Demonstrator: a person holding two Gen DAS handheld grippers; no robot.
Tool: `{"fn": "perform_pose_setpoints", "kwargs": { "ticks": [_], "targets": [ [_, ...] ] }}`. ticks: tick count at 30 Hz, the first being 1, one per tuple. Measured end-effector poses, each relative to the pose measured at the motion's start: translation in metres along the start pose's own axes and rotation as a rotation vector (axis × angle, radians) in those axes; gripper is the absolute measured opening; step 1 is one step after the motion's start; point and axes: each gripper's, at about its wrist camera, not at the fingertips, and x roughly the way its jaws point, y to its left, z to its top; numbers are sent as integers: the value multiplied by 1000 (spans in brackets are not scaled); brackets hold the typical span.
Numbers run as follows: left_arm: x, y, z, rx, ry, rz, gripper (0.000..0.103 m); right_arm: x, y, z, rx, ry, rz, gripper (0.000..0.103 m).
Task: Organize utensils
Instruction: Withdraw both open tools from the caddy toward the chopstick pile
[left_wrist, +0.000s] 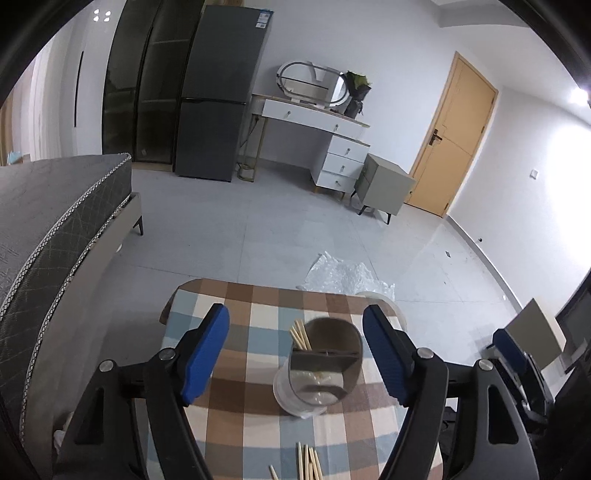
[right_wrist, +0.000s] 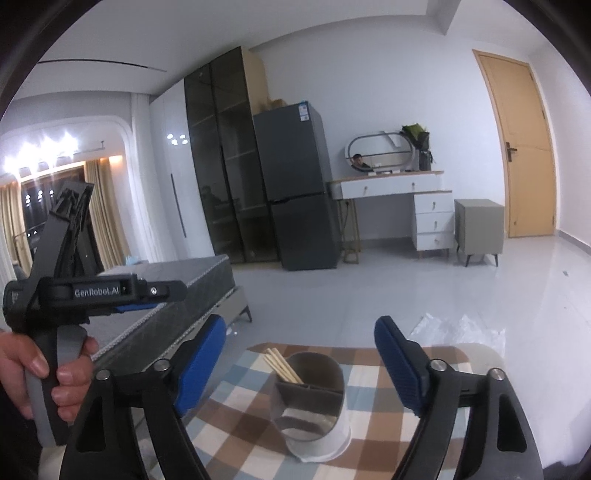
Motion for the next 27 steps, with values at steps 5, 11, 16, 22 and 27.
{"fn": "perform_pose_setpoints", "kwargs": {
  "ticks": [5, 11, 16, 22, 27],
  "targets": [
    [-17, -7, -15, 35, -14, 23, 71, -28, 7, -11, 21, -29, -5, 94],
    [-31, -13, -30, 65, -52, 44, 82, -41, 14, -21, 26, -42, 4, 99],
    [-38, -15, -43, 101, -91, 83, 83, -47, 16, -29, 36, -42, 1, 102],
    [-42, -14, -63, 115, -118, 94, 83, -51, 17, -44, 39, -27, -18, 103],
    [-41, -12, -79, 126, -107, 101, 84, -50, 19, -66, 21, -5, -53, 103]
  ]
}}
